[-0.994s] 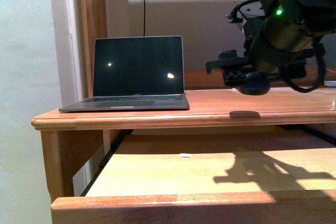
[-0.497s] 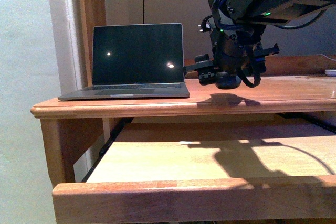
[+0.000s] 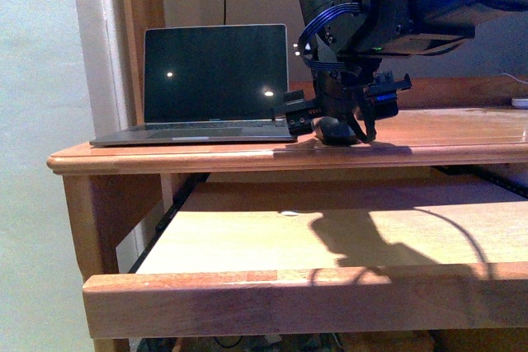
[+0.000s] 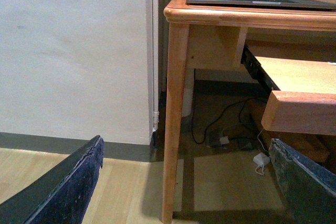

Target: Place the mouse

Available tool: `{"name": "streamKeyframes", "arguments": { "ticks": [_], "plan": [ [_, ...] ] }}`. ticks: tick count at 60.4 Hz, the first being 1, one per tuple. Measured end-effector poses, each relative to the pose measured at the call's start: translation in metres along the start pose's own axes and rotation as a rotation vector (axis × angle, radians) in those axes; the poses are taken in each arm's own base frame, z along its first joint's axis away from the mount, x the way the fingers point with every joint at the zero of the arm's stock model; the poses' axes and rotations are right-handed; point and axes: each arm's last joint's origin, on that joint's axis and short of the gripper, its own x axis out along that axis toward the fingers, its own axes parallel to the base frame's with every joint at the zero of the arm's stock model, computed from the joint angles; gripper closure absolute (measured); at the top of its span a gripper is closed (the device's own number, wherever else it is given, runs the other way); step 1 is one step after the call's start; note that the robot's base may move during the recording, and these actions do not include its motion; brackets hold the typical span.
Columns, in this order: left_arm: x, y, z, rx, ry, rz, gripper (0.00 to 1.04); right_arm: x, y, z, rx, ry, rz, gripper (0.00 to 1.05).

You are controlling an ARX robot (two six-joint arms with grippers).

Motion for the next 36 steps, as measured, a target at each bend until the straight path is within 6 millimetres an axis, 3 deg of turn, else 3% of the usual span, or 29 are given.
{"name": "streamKeyframes", "arguments": {
  "ticks": [6, 15, 20, 23, 27, 32, 36],
  "plan": [
    [0.0, 0.0, 0.0, 0.0, 0.0, 0.0, 0.08, -0.003, -0.003, 0.002, 0.036, -0.05, 0.028, 0.06],
    [0.0, 0.0, 0.0, 0.0, 0.0, 0.0, 0.08, -0.016, -0.027, 0.008, 0.128, -0.132, 0.089, 0.07],
    [0.0, 0.0, 0.0, 0.0, 0.0, 0.0, 0.08, -0.035, -0.055, 0.014, 0.197, -0.196, 0.127, 0.07],
    [0.0, 0.0, 0.0, 0.0, 0.0, 0.0, 0.08, -0.06, -0.088, 0.017, 0.239, -0.266, 0.16, 0.07],
    [0.0, 0.0, 0.0, 0.0, 0.0, 0.0, 0.08, -0.079, -0.112, 0.011, 0.258, -0.304, 0.172, 0.07],
    [0.0, 0.0, 0.0, 0.0, 0.0, 0.0, 0.08, -0.101, -0.14, -0.006, 0.262, -0.327, 0.195, 0.07],
    [0.0, 0.0, 0.0, 0.0, 0.0, 0.0, 0.08, -0.117, -0.158, -0.031, 0.253, -0.314, 0.227, 0.07]
  ]
}}
